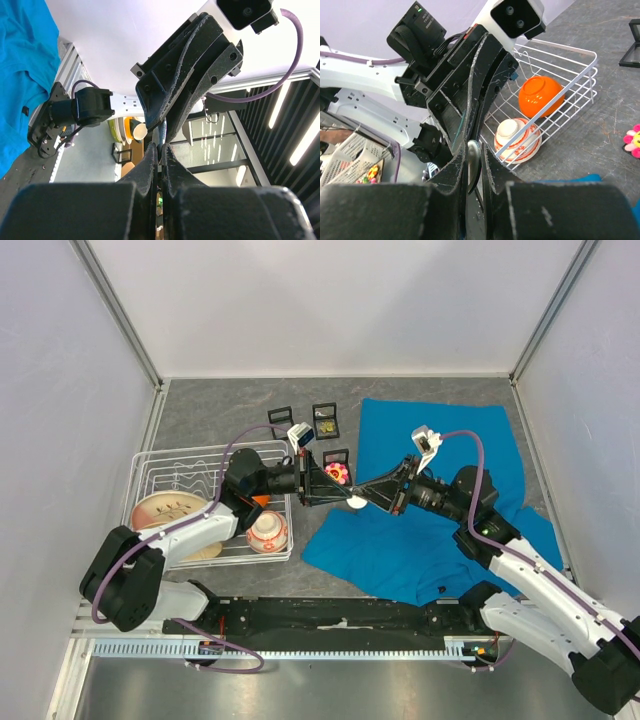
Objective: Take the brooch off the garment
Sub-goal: Close the brooch.
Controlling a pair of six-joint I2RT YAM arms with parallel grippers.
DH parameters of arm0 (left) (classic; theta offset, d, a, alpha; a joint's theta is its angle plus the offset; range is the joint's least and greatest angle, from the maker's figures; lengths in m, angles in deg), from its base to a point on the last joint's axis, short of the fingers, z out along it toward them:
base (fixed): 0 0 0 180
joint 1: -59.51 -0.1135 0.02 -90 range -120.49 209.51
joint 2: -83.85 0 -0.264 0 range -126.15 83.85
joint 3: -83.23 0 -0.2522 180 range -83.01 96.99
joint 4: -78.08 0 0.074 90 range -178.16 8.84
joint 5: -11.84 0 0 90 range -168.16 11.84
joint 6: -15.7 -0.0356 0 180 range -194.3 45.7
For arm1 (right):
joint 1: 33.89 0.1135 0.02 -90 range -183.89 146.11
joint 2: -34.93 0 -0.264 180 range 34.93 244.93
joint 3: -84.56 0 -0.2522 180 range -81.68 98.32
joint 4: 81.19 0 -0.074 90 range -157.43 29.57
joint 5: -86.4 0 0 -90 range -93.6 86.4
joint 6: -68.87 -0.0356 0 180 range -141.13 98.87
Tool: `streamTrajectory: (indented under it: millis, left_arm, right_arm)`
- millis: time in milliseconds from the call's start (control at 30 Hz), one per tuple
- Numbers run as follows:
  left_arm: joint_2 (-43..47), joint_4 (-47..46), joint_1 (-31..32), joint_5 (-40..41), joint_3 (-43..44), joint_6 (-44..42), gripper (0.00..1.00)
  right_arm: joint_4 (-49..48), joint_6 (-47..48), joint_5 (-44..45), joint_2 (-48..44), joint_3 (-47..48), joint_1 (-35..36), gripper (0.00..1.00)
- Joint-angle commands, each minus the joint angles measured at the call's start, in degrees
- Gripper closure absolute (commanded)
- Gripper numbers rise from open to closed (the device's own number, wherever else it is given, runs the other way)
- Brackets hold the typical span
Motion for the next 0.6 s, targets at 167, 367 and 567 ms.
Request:
streamTrajectory:
  millis: [167, 367, 567]
  left_arm:
    - [1.8, -7.8, 1.5, 0.1, 2.2, 4.8, 0.98]
    - [2.1, -6.9, 1.7, 0.6, 2.3, 4.1, 0.98]
    - [2.1, -6.4, 2.0, 0.7, 2.3, 3.7, 0.98]
  right_arm:
    - [8.5, 0.6, 15.8, 3.7, 1.1, 7.2, 1.00]
    - [10.2, -2.4, 23.1, 4.2, 1.0, 9.7, 1.00]
    - [10.5, -4.5, 27.4, 4.8, 1.7, 12.5, 0.99]
